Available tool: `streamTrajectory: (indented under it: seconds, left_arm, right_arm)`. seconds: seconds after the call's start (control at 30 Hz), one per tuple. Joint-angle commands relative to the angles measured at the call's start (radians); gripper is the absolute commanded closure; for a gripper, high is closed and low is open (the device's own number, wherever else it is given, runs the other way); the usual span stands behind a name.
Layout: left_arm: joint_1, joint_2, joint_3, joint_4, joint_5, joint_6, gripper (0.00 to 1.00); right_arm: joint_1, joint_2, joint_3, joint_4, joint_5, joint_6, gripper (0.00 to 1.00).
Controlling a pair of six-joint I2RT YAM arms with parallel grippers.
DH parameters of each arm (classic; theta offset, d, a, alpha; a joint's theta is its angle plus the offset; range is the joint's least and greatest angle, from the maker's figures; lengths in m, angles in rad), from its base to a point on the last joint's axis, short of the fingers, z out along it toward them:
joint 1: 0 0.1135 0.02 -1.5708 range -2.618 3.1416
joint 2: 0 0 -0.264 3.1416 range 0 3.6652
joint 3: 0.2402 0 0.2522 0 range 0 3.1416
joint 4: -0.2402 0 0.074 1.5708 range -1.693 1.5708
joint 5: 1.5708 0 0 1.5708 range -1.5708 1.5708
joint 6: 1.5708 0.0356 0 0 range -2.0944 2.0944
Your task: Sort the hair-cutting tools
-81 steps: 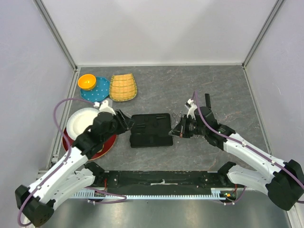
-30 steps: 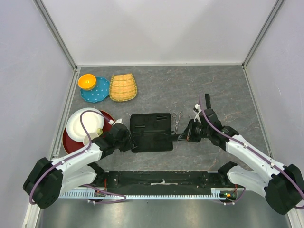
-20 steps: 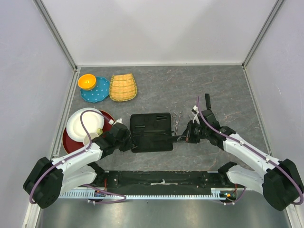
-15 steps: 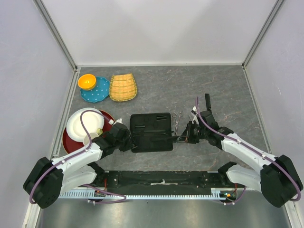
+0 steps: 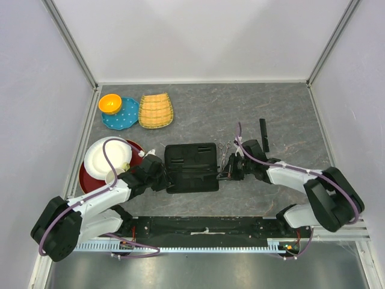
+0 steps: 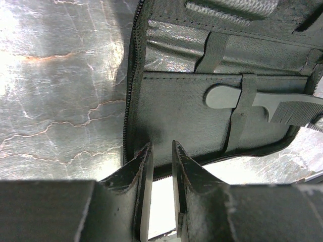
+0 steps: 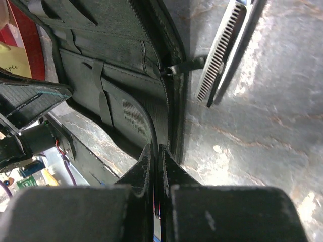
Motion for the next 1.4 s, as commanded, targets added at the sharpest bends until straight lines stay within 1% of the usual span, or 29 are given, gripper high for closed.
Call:
streamTrajectory:
  seconds: [0.0,0.43,0.53,0.67,0.87,1.0,1.13,1.27,1.37]
  left_arm:
    - [-0.002,0.015,0.021,-0.014,-0.035,0.031,0.73]
    - [-0.004,0.023,0.011,-0.009,-0.034,0.032,0.73]
    - [-0.002,0.023,0.011,0.002,-0.027,0.037,0.73]
    - [-0.004,0.029,0.011,0.012,-0.021,0.038,0.73]
    - [-0.004,0.031,0.011,0.012,-0.021,0.040,0.73]
    - [-0.004,0.029,0.008,0.012,-0.017,0.038,0.73]
    - [-0.002,0.028,0.004,0.015,-0.018,0.038,0.73]
    - [-0.004,0.031,0.004,0.014,-0.017,0.040,0.73]
    - [-0.002,0.038,0.003,0.014,-0.015,0.040,0.73]
  right_arm:
    - [0.008,0.077,0.035,0.138,-0.045,-0.021,1.00]
    - [0.034,0.220,0.055,0.259,-0.059,0.003,1.00]
    - [0.052,0.246,0.045,0.333,-0.056,0.031,1.00]
    - [0.075,0.281,0.046,0.387,-0.038,0.053,0.98]
    - [0.088,0.326,0.054,0.422,-0.027,0.069,0.96]
    - [0.097,0.338,0.043,0.450,-0.024,0.083,0.92]
    - [0.103,0.346,0.035,0.460,-0.016,0.089,0.90]
    - [0.103,0.351,0.032,0.462,-0.007,0.083,0.86]
    - [0.106,0.358,0.035,0.466,-0.005,0.079,0.87]
